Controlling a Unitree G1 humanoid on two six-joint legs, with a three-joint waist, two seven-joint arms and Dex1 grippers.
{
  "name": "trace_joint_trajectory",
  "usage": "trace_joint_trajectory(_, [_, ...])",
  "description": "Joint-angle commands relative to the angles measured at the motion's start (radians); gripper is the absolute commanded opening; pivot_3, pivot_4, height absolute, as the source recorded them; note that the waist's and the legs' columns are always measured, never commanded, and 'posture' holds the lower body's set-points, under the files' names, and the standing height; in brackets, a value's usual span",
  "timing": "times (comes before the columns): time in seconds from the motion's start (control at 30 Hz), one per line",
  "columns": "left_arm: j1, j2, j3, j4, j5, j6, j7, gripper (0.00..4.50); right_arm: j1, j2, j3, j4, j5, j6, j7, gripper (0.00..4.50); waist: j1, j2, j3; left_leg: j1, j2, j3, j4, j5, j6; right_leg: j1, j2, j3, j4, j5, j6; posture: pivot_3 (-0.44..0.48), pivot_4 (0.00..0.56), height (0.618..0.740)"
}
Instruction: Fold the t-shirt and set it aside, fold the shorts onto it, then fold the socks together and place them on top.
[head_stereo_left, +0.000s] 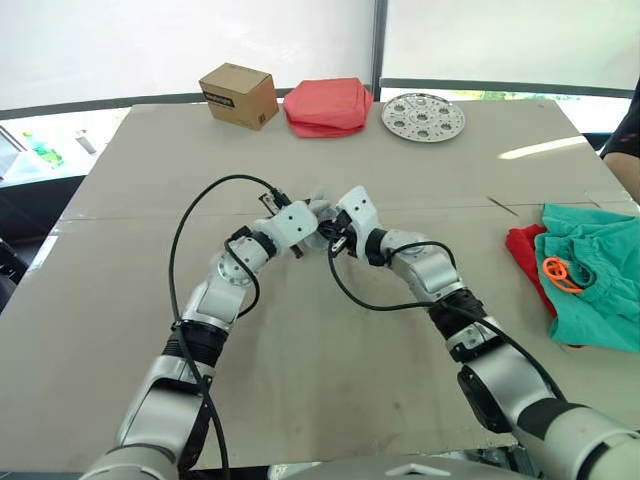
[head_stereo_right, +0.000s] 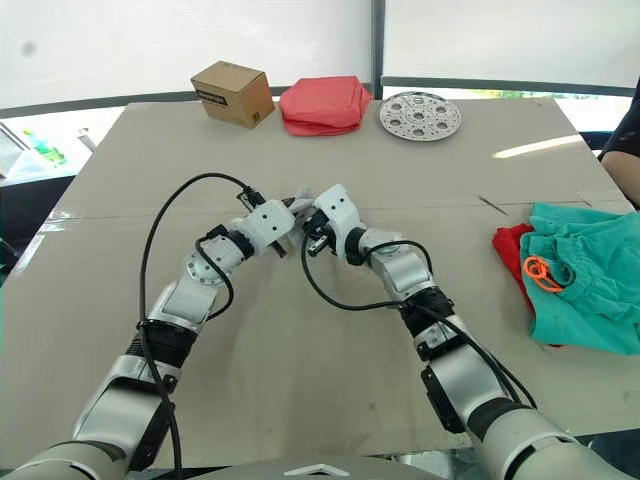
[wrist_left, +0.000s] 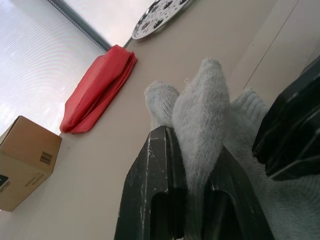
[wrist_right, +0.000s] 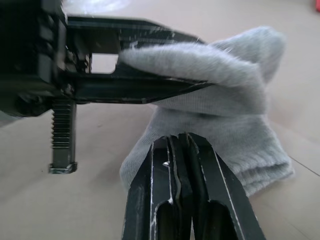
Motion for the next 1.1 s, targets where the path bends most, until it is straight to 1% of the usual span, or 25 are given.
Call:
trace_joint_trajectory(0.03, [0.01,-0.013,0.011,-0.107,-0.025,0.04,-0.021,0.0,-0.014,0.015,-0.008,0.025,-0.031,-0.043,-0.017,0.02,-0.001,0.0,0.0,0.0,0.0,0.0,0.0,0.0,0.0,0.0,0.0,0.0,0.0,0.0,0.0,0.0,0.15,0.74])
trace_joint_trajectory(0.17, [0.047,-0.023,0.0,-0.173,-0.031,0.081,-0.048,0.0,-0.006,0.016,-0.03,0.029,-0.042,-0.067,-0.037,0.02,-0.003,0.0,0.0,0.004,0.0,0.004,-0.004,0.0,0.0,0.0,0.0,0.004,0.0,0.0,0.0,0.0,0.15,0.74])
trace_joint_trajectory(0.33, [0.078,-0.023,-0.027,-0.126,0.002,0.08,-0.054,0.0,0.067,-0.026,-0.066,-0.146,-0.01,-0.022,-0.021,0.02,0.001,0.0,0.0,0.007,0.001,0.006,-0.007,0.001,0.0,0.001,0.0,0.006,0.0,0.0,0.0,0.0,0.15,0.74])
trace_joint_trajectory(0.47, [0.047,-0.038,-0.063,0.002,0.017,0.036,-0.06,0.0,0.22,-0.128,-0.058,-0.477,0.028,0.155,0.037,0.02,0.003,0.0,0.0,0.007,0.001,0.006,-0.007,0.0,0.0,0.001,0.0,0.006,0.0,0.0,0.0,0.0,0.15,0.74])
trace_joint_trajectory(0.53, [0.025,-0.054,-0.081,0.061,0.023,0.007,-0.062,0.0,0.287,-0.172,-0.061,-0.632,0.042,0.249,0.031,0.02,0.005,0.0,0.0,0.007,0.001,0.006,-0.007,0.0,-0.001,0.001,-0.001,0.006,0.0,0.0,0.0,0.0,0.15,0.74])
trace_joint_trajectory(0.63, [-0.005,-0.072,-0.104,0.126,0.02,-0.012,-0.095,0.0,0.358,-0.234,-0.069,-0.791,0.043,0.345,0.014,0.02,0.008,0.001,-0.001,0.007,0.001,0.006,-0.006,0.0,-0.001,0.002,-0.002,0.006,0.0,0.0,0.0,0.0,0.15,0.74])
trace_joint_trajectory(0.7, [-0.007,-0.08,-0.098,0.135,-0.028,0.023,-0.166,0.0,0.402,-0.253,-0.116,-0.878,0.064,0.405,-0.015,0.02,0.012,0.001,-0.002,0.008,0.001,0.006,-0.006,-0.001,-0.002,0.004,-0.003,0.004,0.0,-0.001,0.0,0.0,0.15,0.74])
trace_joint_trajectory(0.73, [-0.003,-0.079,-0.086,0.124,-0.052,0.039,-0.19,0.97,0.418,-0.259,-0.136,-0.912,0.08,0.428,-0.021,0.62,0.013,0.001,-0.002,0.008,0.001,0.006,-0.005,-0.001,-0.002,0.004,-0.003,0.004,0.0,-0.001,0.0,0.0,0.15,0.74])
trace_joint_trajectory(0.77, [0.001,-0.077,-0.071,0.111,-0.072,0.048,-0.202,1.28,0.427,-0.259,-0.158,-0.938,0.1,0.45,-0.027,0.9,0.013,0.001,-0.002,0.008,0.0,0.006,-0.005,-0.001,-0.003,0.004,-0.003,0.004,-0.001,-0.001,0.0,0.0,0.15,0.74])
trace_joint_trajectory(0.8, [0.007,-0.07,-0.053,0.093,-0.096,0.05,-0.214,1.89,0.429,-0.258,-0.175,-0.953,0.12,0.465,-0.028,1.59,0.013,0.001,-0.002,0.008,0.0,0.006,-0.005,-0.001,-0.003,0.005,-0.003,0.004,-0.001,-0.001,0.0,0.0,0.15,0.74])
trace_joint_trajectory(0.83, [0.018,-0.062,-0.029,0.055,-0.133,0.068,-0.235,2.13,0.421,-0.259,-0.19,-0.957,0.134,0.474,-0.028,1.8,0.011,0.001,-0.002,0.008,0.001,0.005,-0.004,-0.001,-0.003,0.005,-0.003,0.004,-0.001,-0.001,0.0,0.0,0.15,0.74])
trace_joint_trajectory(0.93, [0.065,-0.041,0.036,-0.083,-0.263,0.149,-0.318,3.56,0.379,-0.264,-0.217,-0.935,0.159,0.483,-0.027,3.33,-0.001,0.001,-0.001,0.008,0.001,0.005,-0.005,-0.001,-0.002,0.005,-0.003,0.004,-0.002,-0.001,0.0,0.0,0.15,0.74])
trace_joint_trajectory(1.0, [0.111,-0.02,0.081,-0.215,-0.383,0.263,-0.383,4.5,0.331,-0.267,-0.228,-0.892,0.169,0.475,-0.02,4.34,-0.006,0.001,0.0,0.008,0.001,0.005,-0.006,0.0,-0.001,0.004,-0.003,0.004,-0.002,-0.001,0.0,0.0,0.15,0.74])
trace_joint_trajectory(1.03, [0.152,0.008,0.112,-0.305,-0.456,0.335,-0.419,4.5,0.281,-0.26,-0.227,-0.84,0.165,0.465,-0.022,4.43,-0.008,0.0,0.0,0.008,0.002,0.005,-0.006,0.001,0.001,0.004,-0.002,0.004,-0.002,-0.001,0.0,0.0,0.15,0.74])
trace_joint_trajectory(1.1, [0.238,0.068,0.172,-0.463,-0.59,0.48,-0.473,4.5,0.18,-0.24,-0.214,-0.729,0.142,0.426,-0.036,4.43,-0.027,0.001,0.0,0.008,0.003,0.006,-0.007,0.001,0.001,0.003,-0.001,0.005,-0.002,-0.001,-0.001,0.0,0.15,0.74])
